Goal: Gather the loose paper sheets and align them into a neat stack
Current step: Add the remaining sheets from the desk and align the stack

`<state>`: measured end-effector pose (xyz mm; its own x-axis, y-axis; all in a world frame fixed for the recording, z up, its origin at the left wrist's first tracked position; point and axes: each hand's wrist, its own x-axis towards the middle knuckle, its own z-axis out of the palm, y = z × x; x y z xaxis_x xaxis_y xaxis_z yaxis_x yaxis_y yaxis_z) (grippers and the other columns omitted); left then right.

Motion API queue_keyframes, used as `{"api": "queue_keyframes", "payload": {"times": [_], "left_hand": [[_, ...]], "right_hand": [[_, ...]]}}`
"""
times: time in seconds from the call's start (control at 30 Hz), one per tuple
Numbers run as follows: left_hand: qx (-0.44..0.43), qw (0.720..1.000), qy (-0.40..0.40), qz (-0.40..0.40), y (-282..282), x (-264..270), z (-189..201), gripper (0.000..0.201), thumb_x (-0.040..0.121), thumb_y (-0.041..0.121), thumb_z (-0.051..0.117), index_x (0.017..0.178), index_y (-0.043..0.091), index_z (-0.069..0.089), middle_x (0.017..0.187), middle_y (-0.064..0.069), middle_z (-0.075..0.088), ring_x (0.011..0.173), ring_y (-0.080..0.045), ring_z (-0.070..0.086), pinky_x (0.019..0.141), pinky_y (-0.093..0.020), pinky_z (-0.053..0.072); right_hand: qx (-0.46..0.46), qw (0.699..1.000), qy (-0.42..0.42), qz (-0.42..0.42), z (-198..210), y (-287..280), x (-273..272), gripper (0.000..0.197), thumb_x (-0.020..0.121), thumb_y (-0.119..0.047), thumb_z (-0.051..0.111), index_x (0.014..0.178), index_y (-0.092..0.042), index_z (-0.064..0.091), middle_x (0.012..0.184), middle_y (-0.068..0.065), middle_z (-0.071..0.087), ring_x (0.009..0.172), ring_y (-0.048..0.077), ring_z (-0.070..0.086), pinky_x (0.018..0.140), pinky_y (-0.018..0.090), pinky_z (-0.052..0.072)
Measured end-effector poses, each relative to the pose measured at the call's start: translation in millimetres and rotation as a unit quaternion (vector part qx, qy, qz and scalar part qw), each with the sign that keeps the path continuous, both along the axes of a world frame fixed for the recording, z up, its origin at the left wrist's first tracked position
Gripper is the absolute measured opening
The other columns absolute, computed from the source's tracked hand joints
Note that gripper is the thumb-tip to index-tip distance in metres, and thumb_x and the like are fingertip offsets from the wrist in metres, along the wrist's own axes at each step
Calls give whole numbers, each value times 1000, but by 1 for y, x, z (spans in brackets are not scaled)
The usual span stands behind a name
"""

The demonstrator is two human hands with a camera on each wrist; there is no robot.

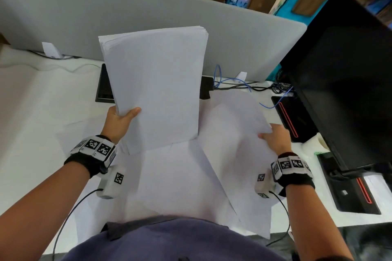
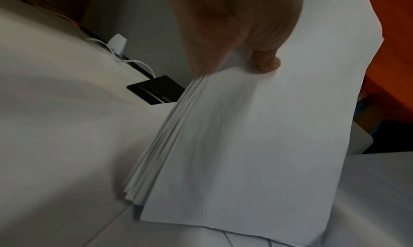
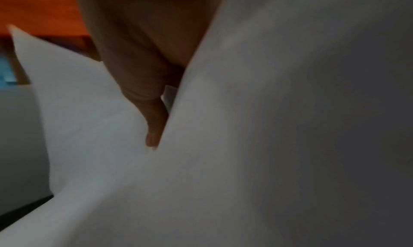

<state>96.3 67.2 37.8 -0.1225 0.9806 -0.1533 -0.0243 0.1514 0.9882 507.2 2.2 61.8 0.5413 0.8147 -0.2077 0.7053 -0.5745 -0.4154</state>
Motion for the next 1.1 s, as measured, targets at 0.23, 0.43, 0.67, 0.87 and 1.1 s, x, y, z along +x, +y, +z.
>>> {"api": "queue_keyframes", "payload": {"times": [0.23,0.43,0.67,0.87,1.1], "left_hand": [[7,1000,5,18,-6,-11,8,20,86,8,63,84,26,54,76,16,61,60,13,59,63,-10,46],[-8,1000,6,-10,-13,-21,6,18,85,7,64,92,24,58,89,8,61,81,-4,59,74,-22,46],[-21,1000,17,-6,-14,-24,11,22,84,7,64,88,27,58,80,17,66,70,7,62,71,-20,46],[-22,1000,19,2,-14,-19,17,26,85,5,62,82,28,52,61,27,65,59,16,59,62,-9,47],[-32,999,12,10,-15,-19,19,26,85,5,62,81,28,51,67,20,65,64,10,60,66,-13,45]], "right_hand": [[15,999,-12,25,8,11,-9,28,85,-13,62,109,1,63,101,25,65,98,37,59,76,32,41],[30,996,-76,-34,-41,-14,-22,32,90,-1,49,122,-1,50,113,27,57,102,42,55,76,42,43],[20,997,-45,-63,-56,-23,-27,32,91,-7,52,121,2,46,113,28,59,103,42,56,77,43,44],[-31,997,-13,-64,-58,-18,-27,42,88,-12,59,125,4,45,119,28,57,112,41,52,87,43,45],[31,999,-33,0,-20,-2,-13,32,87,-14,61,114,5,59,111,28,62,105,42,56,85,40,45]]}}
